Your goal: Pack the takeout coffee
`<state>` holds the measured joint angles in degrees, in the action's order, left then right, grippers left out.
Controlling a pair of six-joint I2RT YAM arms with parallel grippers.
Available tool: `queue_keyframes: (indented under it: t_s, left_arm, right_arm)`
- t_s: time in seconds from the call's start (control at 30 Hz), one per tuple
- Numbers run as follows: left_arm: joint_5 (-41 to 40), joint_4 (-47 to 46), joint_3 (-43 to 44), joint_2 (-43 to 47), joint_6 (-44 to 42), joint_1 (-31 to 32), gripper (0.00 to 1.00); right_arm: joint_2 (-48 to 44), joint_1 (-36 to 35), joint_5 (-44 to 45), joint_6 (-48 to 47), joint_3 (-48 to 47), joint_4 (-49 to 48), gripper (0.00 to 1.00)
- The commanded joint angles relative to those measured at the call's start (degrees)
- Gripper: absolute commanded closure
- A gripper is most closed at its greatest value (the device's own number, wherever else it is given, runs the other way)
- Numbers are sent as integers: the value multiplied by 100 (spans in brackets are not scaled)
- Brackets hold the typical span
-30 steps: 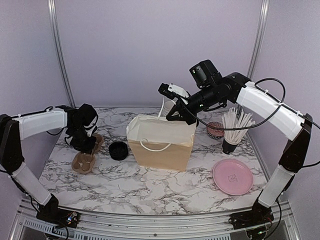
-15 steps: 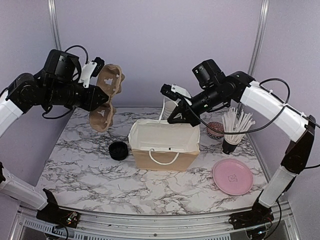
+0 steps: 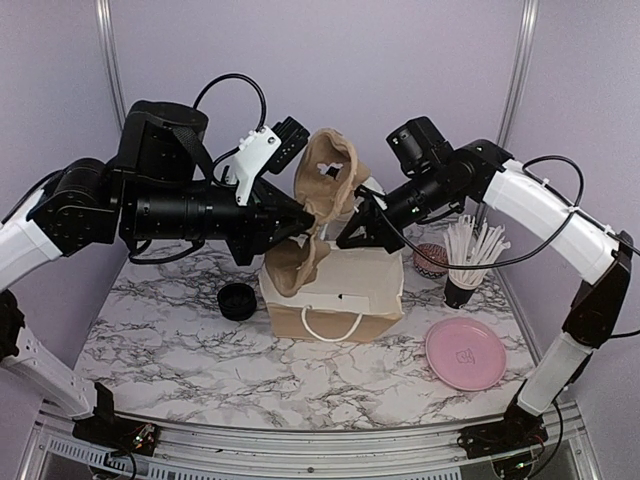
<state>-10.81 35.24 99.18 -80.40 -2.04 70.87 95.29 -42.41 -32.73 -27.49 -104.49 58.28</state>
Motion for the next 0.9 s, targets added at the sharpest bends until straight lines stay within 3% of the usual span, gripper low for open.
queue_keyframes:
  t_s: [0.0, 0.17, 0.53, 0.77, 0.87]
  left_arm:
    - [290, -1117, -497, 136, -372, 52, 82]
    - [488, -1676, -1045, 301, -740, 56, 83]
    - [612, -1714, -1312, 243, -829, 50, 84]
    - [345, -1286, -1303, 327, -900, 47, 84]
    - [622, -977, -1309, 294, -753, 53, 84]
  right_arm:
    - [60, 9, -270, 1, -439, 189, 100]
    - [188, 14, -662, -135, -684, 474, 100]
    - [211, -230, -1152, -693, -692, 1005, 100]
    - [375, -294, -1409, -831, -769, 1356, 100]
    - [408, -292, -1403, -742, -758, 1307, 100]
